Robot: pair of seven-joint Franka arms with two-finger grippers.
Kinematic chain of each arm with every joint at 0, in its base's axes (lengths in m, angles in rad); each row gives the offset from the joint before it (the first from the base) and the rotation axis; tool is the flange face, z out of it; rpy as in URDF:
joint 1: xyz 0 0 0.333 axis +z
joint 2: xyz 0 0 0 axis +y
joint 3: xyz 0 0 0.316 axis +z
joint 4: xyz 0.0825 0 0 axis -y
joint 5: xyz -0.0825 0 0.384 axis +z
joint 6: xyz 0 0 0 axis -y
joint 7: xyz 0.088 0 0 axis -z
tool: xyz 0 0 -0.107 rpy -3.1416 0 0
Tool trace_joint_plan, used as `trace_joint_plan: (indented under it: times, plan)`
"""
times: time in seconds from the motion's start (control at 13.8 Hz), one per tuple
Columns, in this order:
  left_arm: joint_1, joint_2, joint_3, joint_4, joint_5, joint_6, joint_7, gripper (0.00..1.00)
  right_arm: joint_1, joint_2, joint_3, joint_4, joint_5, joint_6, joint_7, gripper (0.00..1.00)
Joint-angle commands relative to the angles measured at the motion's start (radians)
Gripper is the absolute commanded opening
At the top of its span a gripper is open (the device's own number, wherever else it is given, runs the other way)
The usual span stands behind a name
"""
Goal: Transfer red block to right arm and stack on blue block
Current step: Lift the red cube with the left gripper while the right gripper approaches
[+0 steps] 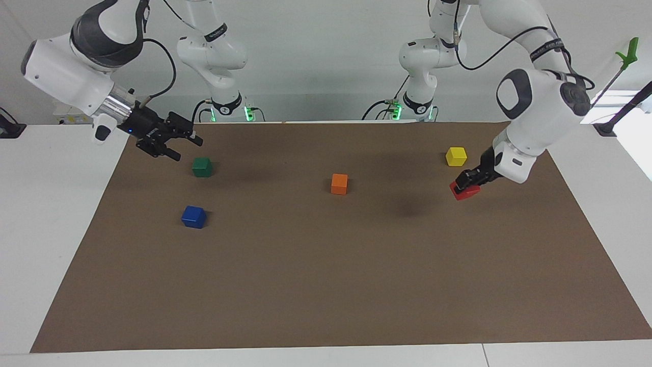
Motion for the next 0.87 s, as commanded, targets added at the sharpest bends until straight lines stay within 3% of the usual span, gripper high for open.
trace_joint_plan:
  times: [0.0,0.14,0.29,0.51,0.79]
  plan:
    - [-0.107,-0.082,-0.001,-0.035,-0.081,-0.012,-0.248,0.0,-0.013,-0.032,0.01,-0.099,0.162,-0.06,-0.123,1.0]
    - [-0.202,-0.084,-0.006,-0.038,-0.122,0.043,-0.382,0.0,-0.01,-0.029,0.01,-0.173,0.286,-0.151,-0.245,1.0]
    - [-0.201,-0.091,-0.004,-0.062,-0.268,0.064,-0.576,0.0,0.004,-0.024,0.01,-0.234,0.363,-0.211,-0.347,1.0]
    - [-0.228,-0.096,-0.009,-0.073,-0.324,0.136,-0.806,0.0,0.033,0.012,0.011,-0.32,0.47,-0.338,-0.483,1.0]
    - [-0.346,-0.117,-0.013,-0.19,-0.379,0.424,-1.167,0.0,0.107,0.255,0.011,-0.357,0.586,-0.55,-0.834,1.0]
